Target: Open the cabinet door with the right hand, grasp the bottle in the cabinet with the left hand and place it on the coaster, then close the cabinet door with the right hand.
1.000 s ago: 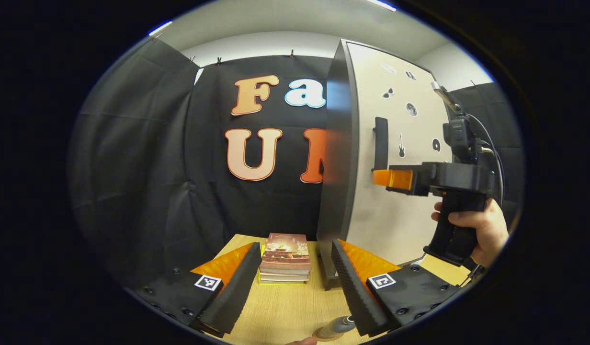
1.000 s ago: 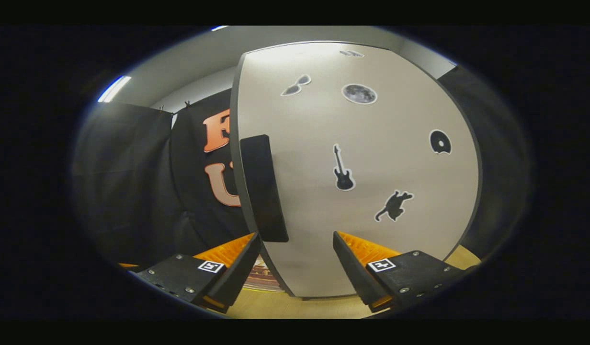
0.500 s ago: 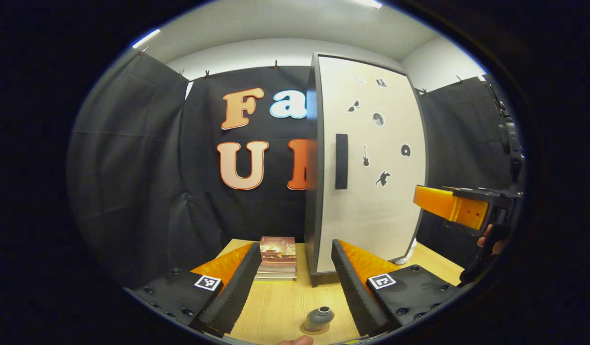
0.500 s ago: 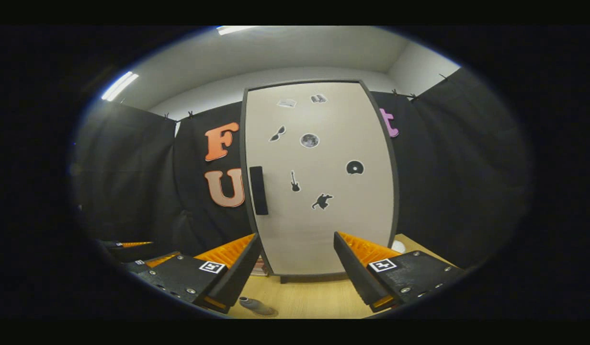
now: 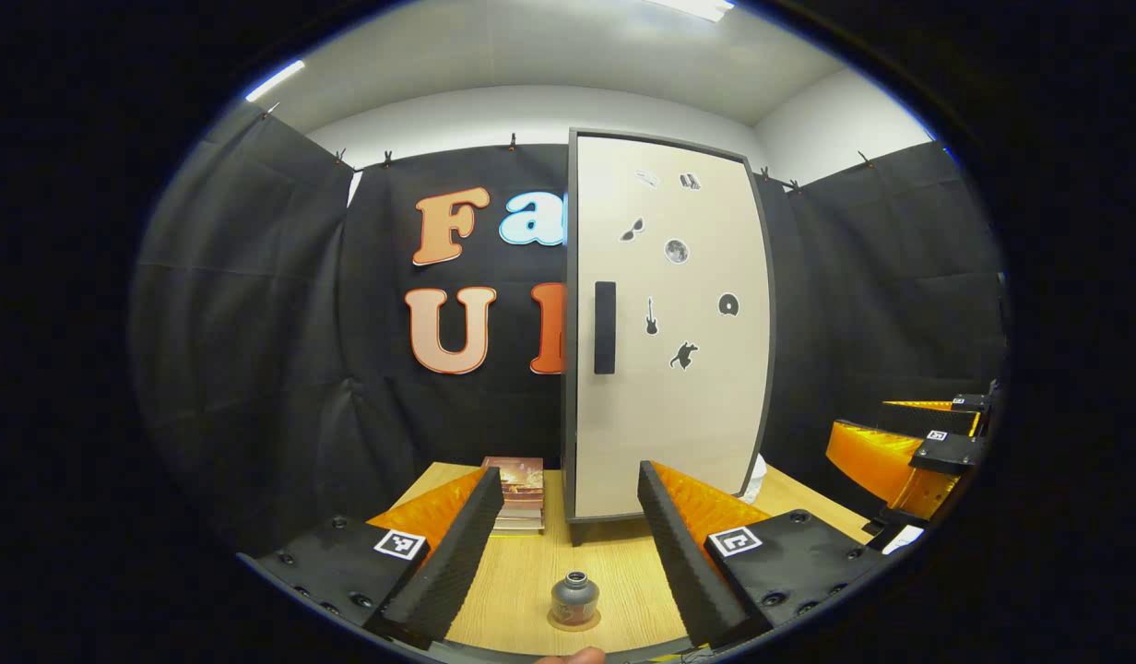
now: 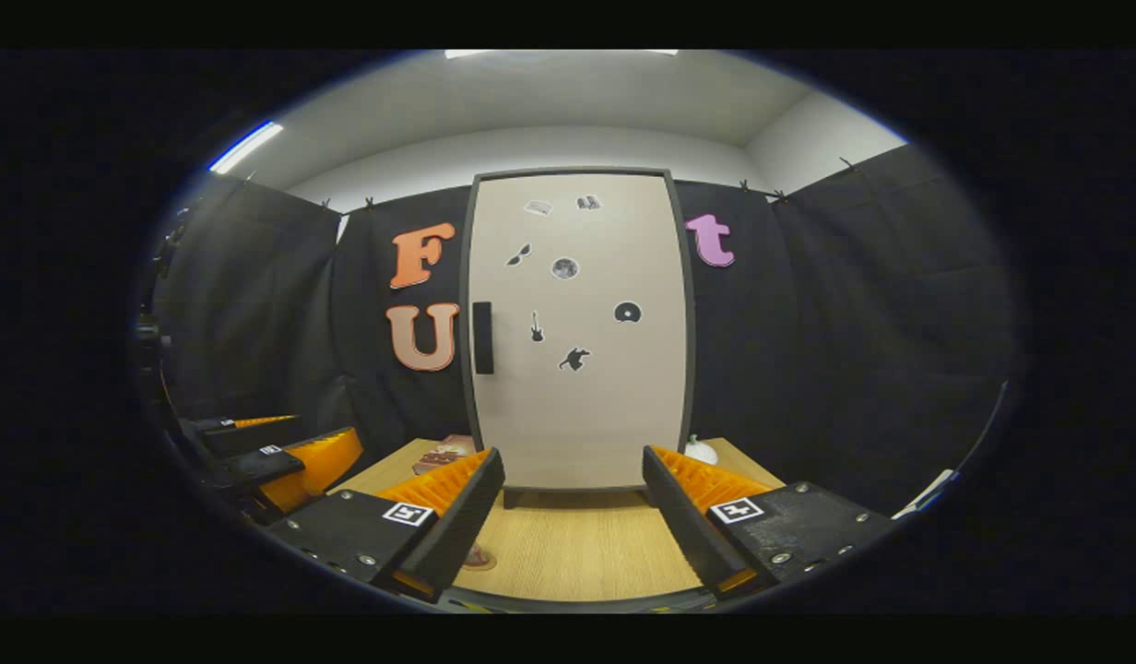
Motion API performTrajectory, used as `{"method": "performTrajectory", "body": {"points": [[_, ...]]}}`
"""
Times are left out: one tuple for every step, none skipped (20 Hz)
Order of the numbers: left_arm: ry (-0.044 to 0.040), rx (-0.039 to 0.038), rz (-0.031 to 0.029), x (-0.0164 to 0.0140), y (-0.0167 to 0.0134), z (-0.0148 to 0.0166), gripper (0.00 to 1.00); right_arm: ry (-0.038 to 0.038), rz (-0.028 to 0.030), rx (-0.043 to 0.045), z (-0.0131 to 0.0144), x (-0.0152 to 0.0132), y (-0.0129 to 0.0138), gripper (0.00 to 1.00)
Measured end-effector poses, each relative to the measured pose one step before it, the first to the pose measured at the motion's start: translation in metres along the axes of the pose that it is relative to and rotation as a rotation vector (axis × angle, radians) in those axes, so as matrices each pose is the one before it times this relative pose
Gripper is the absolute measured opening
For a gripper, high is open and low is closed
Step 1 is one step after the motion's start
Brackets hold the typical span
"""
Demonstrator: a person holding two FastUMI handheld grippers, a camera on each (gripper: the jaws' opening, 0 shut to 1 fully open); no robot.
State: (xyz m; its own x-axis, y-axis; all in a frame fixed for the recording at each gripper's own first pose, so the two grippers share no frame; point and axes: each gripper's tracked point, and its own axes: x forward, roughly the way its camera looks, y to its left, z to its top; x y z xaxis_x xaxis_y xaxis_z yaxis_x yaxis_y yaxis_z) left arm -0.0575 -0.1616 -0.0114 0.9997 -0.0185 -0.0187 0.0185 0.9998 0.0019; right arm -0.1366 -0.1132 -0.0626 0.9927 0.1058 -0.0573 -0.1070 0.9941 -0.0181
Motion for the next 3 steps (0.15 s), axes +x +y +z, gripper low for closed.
{"method": "performTrajectory", "body": {"points": [[-0.00070, 0.00053, 0.00221, -0.00209, -0.00103, 0.00118, 0.95, 0.00204, -0.00077, 0.00140, -0.00065, -0.00360, -0.00086, 0.94], [-0.00129, -0.00253, 0.00372, -0.00299, 0.00166, 0.00062, 0.96, 0.00171, 0.00019, 0.00156, 0.00058, -0.00208, -0.00115, 0.94], [-0.00073, -0.00186, 0.00140, -0.00153, -0.00016, 0.00122, 0.96, 0.00018, 0.00303, 0.00018, -0.00039, -0.00191, -0.00091, 0.94]]}}
